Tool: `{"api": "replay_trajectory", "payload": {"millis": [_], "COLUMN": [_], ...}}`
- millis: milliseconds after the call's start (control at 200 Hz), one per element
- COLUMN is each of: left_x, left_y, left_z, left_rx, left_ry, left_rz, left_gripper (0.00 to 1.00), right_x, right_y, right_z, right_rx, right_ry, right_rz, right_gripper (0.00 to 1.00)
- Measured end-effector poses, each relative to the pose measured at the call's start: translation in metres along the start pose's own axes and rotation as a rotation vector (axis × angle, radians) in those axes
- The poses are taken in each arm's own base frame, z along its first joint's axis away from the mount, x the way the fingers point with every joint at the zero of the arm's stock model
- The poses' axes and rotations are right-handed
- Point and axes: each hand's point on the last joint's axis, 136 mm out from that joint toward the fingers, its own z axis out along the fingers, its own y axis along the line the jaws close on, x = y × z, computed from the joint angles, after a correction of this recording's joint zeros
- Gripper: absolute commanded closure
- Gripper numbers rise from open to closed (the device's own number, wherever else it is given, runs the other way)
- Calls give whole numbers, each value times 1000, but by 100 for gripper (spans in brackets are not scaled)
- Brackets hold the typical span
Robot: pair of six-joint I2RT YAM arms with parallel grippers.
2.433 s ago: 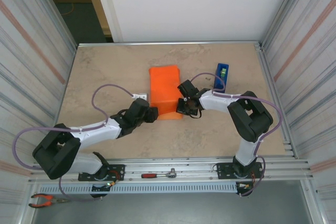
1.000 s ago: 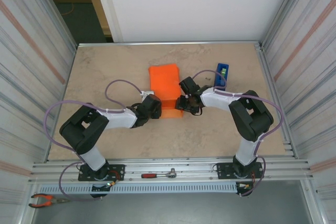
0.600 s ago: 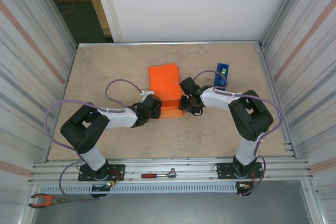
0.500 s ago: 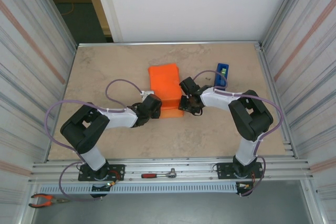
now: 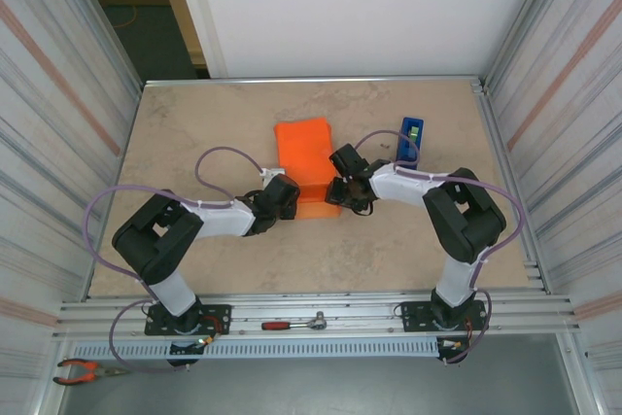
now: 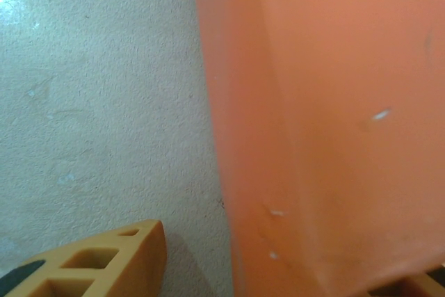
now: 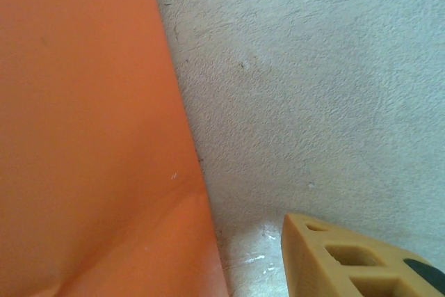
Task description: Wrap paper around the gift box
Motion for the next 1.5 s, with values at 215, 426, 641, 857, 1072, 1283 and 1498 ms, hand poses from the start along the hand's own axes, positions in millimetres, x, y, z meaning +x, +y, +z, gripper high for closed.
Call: {"api": "replay_trajectory", "payload": {"millis": [215,426,641,857,1072,1283,1498], "left_x": [0,0,0,0,0,0,-1], "left_y": [0,0,1,1,1,1,1], "left_z": [0,1,2,1,2,1,1], "left_rx": [-5,-10,-18,-19,-20,-20,-17], "left_ry": [1,4,6,7,7,8,7], "left_rz": [3,5,7,8,8,11,11], "left_gripper": [51,51,52,52,53,53,52], "right_x": [8,20,25,25,21,8,-7], "right_y": [-1,3,8,9,16,10,19], "right_z": [-1,1,2,1,-9,-10,-2], "right_rx": [-8,-23,-41,-45,-70,-55,-60], "right_ry": [-12,15,27,29,3,-9,-19], "right_rz": [0,-3,-14,-15,-36,-11,-14], "right_gripper": [93,60,100,28,17,33,49]}}
